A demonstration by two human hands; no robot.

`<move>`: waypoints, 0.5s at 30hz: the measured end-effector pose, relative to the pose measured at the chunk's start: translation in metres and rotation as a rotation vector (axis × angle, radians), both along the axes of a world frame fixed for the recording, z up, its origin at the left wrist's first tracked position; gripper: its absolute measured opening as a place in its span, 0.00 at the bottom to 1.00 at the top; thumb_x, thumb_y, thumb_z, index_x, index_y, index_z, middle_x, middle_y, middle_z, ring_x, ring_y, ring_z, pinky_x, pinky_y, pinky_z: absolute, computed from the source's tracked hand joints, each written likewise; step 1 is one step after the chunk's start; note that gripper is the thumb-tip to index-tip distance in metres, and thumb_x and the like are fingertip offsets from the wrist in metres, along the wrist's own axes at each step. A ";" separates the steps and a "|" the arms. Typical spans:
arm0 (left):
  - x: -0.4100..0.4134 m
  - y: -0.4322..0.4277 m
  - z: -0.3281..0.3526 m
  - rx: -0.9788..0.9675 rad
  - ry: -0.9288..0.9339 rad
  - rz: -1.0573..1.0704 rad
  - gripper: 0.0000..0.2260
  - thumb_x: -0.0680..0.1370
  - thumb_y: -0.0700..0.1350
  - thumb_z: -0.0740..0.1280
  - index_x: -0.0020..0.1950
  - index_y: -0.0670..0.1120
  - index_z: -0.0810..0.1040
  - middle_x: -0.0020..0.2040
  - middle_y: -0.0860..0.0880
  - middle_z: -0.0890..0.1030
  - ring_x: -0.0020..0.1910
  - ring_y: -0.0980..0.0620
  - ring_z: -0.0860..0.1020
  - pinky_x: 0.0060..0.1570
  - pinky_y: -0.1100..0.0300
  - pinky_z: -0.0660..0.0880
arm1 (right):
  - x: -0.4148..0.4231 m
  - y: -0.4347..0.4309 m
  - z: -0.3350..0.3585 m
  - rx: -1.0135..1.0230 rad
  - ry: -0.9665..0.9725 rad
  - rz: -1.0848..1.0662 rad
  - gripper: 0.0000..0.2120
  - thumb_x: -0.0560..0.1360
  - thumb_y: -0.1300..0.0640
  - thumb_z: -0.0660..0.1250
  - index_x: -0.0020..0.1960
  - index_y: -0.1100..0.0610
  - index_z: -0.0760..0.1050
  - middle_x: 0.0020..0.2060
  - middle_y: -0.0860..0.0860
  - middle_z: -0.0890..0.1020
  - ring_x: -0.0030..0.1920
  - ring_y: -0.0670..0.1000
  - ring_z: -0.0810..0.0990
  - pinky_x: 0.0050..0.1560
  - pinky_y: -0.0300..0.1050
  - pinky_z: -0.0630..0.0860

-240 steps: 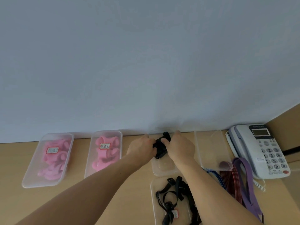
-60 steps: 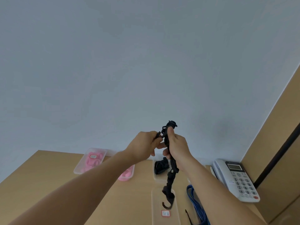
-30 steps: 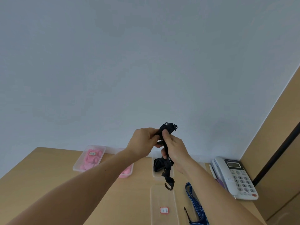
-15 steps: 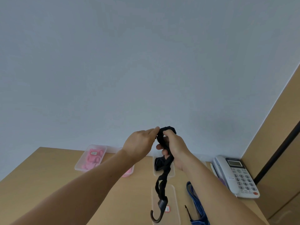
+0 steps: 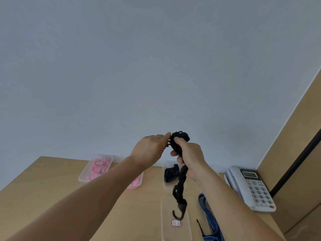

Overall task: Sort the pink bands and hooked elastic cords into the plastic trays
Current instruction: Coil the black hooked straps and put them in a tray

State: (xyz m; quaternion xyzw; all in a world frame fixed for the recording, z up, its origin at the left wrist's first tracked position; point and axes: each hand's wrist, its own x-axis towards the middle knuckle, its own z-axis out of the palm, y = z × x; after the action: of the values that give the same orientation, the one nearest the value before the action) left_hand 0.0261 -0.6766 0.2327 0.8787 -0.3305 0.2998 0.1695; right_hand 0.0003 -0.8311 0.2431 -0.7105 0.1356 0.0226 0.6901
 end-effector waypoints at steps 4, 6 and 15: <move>0.003 0.000 -0.006 0.037 -0.108 0.058 0.18 0.64 0.26 0.71 0.52 0.35 0.81 0.29 0.46 0.73 0.22 0.45 0.69 0.17 0.60 0.65 | -0.001 0.013 0.002 0.131 0.005 0.000 0.17 0.77 0.47 0.63 0.52 0.59 0.82 0.34 0.53 0.84 0.27 0.48 0.70 0.33 0.40 0.66; 0.007 0.002 -0.013 0.049 -0.164 0.049 0.20 0.62 0.26 0.72 0.53 0.36 0.81 0.30 0.46 0.74 0.22 0.46 0.68 0.17 0.60 0.64 | -0.002 0.017 0.002 0.196 0.012 0.023 0.22 0.78 0.41 0.61 0.52 0.58 0.82 0.35 0.53 0.84 0.30 0.50 0.71 0.33 0.41 0.67; 0.004 -0.006 -0.026 -0.541 0.187 -0.163 0.15 0.75 0.30 0.65 0.55 0.45 0.83 0.58 0.51 0.83 0.46 0.51 0.84 0.45 0.58 0.79 | 0.003 0.009 -0.001 0.315 -0.064 -0.062 0.17 0.81 0.46 0.62 0.50 0.59 0.80 0.30 0.49 0.81 0.24 0.46 0.67 0.23 0.37 0.64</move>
State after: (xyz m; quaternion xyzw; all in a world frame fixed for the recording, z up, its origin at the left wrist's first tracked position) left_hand 0.0303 -0.6830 0.2070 0.7959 -0.2912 0.2803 0.4508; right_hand 0.0029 -0.8223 0.2421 -0.5893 0.1302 -0.0005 0.7973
